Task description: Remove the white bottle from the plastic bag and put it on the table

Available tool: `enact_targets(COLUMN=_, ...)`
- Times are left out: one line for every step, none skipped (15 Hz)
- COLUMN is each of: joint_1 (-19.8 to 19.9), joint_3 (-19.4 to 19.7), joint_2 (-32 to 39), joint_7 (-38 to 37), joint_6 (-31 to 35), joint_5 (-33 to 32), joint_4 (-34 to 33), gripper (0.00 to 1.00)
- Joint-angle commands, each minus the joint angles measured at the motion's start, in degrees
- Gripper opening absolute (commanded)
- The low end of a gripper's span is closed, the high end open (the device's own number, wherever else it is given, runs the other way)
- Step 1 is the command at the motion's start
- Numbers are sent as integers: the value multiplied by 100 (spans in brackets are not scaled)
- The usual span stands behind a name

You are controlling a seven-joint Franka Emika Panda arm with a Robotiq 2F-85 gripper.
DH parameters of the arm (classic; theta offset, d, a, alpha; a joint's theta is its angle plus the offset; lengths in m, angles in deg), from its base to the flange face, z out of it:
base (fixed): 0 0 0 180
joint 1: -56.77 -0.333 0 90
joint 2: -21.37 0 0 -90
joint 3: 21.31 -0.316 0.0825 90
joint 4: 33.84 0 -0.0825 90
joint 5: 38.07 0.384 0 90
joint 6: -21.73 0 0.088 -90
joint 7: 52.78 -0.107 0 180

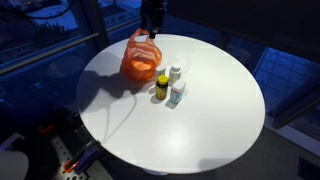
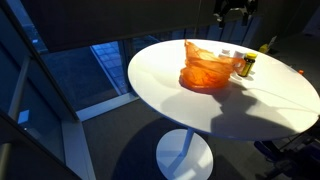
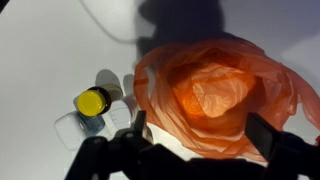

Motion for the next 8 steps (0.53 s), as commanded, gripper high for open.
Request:
enact_targets(joint_1=14, joint_3=-103, joint_2=-697, joint_7=657, joint_6=-333, joint_5=-269, joint_4=406, gripper=100)
enact_targets(joint_1=12, joint_3=-127, joint_2=-857, joint_7=788, joint_6=-369, joint_5=-343, joint_4=477, gripper=100)
enact_targets(joint_1=13, joint_3=-150, joint_2=-997, joint_7=895, joint_6=-402, joint_5=-395, joint_4=538, gripper=100)
enact_targets(joint_1=15, joint_3=-172, joint_2=-1139, joint_7=976, joint_6=-422, joint_5=-437, joint_4=603, gripper=100)
enact_targets(joint_1=19, joint_3=-193, joint_2=-1291, joint_7=1069, joint_6=-419, joint_5=-477, joint_4=685, gripper=100)
enact_targets(joint_1=25, joint_3=-214, joint_2=-1471, joint_7=1135, joint_6=-376, joint_5=-508, joint_4=800, gripper=100)
enact_targets(joint_1=31, joint_3=-229, joint_2=-1632, joint_7=1154, joint_6=-291, joint_5=-504, joint_4=915, gripper=100)
enact_targets(joint_1=35, joint_3=-244, joint_2=-1803, joint_7=1188, joint_6=-254, joint_5=-512, joint_4=1035, gripper=100)
